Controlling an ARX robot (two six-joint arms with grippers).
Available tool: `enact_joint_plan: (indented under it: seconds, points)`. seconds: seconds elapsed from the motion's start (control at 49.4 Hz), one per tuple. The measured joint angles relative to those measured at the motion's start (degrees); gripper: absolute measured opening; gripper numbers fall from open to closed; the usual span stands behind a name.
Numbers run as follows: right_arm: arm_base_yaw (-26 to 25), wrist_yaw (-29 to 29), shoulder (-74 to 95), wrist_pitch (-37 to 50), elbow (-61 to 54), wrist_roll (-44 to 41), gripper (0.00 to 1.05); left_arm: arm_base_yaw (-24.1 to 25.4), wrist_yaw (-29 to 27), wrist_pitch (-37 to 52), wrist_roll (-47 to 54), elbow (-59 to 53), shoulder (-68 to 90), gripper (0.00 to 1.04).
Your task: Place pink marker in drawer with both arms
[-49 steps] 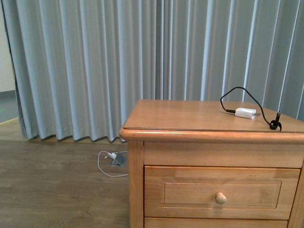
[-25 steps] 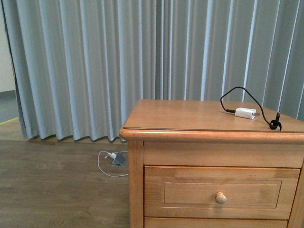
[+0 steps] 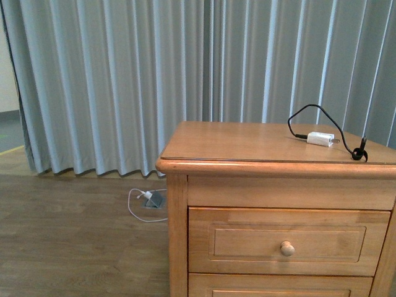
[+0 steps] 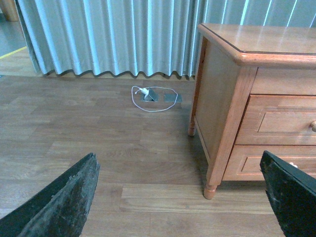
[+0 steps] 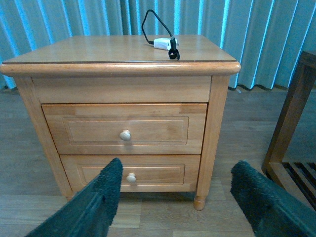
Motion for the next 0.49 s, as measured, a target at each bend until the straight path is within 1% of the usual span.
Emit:
enact_joint_plan:
  seconds: [0.122,0.142,0.203,0.486]
  points:
    - [0.0,0.0,0.0,0.0,0.0,0.0,0.96,0.0,0.0,0.0,0.0,0.0,0.0,0.99]
    - [0.0,0.0,0.0,0.0,0.0,0.0,0.98,0.0,0.0,0.0,0.0,0.0,0.0,0.99]
    - [0.0,0.0,0.0,0.0,0.0,0.0,0.96,0.0,0.0,0.0,0.0,0.0,0.0,0.99]
    - [0.0,0.0,0.0,0.0,0.0,0.0,0.96,0.0,0.0,0.0,0.0,0.0,0.0,0.99]
